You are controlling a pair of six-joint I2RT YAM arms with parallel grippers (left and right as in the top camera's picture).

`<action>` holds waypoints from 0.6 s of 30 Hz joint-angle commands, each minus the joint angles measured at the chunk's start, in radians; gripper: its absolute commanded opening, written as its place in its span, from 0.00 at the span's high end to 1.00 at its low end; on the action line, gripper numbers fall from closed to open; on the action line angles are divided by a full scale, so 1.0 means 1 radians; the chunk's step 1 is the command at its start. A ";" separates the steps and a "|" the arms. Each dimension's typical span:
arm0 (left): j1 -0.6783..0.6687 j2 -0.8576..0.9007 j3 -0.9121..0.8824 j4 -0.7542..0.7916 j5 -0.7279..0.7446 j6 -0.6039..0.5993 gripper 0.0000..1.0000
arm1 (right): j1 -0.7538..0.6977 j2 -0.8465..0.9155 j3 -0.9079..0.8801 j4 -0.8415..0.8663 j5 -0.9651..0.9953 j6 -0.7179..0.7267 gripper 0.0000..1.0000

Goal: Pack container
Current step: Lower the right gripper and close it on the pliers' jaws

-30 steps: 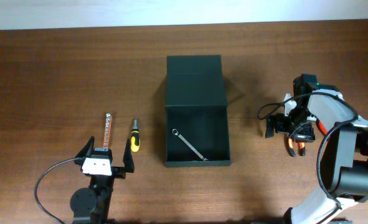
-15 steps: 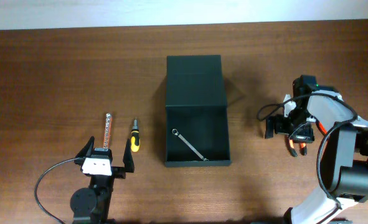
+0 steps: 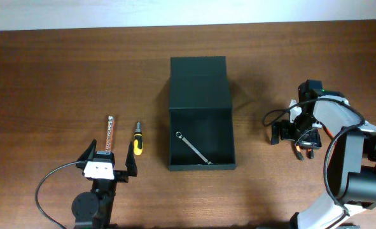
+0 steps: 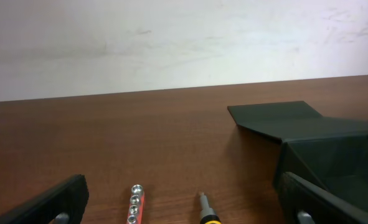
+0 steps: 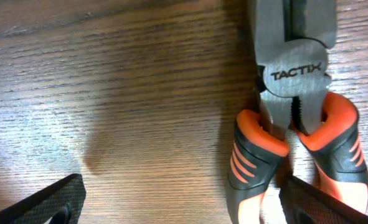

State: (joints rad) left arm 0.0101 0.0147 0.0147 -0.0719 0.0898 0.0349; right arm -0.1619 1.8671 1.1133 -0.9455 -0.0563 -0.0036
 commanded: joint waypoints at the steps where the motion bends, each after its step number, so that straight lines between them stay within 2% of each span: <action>1: 0.007 -0.008 -0.006 -0.003 -0.007 0.015 0.01 | 0.005 0.026 -0.036 0.012 -0.018 -0.008 0.02; 18: 0.007 -0.008 -0.006 -0.003 -0.007 0.015 0.01 | 0.005 0.026 -0.036 0.094 0.008 -0.007 0.01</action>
State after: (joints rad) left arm 0.0101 0.0147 0.0147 -0.0719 0.0898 0.0349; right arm -0.1608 1.8633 1.1069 -0.8787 -0.0162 -0.0002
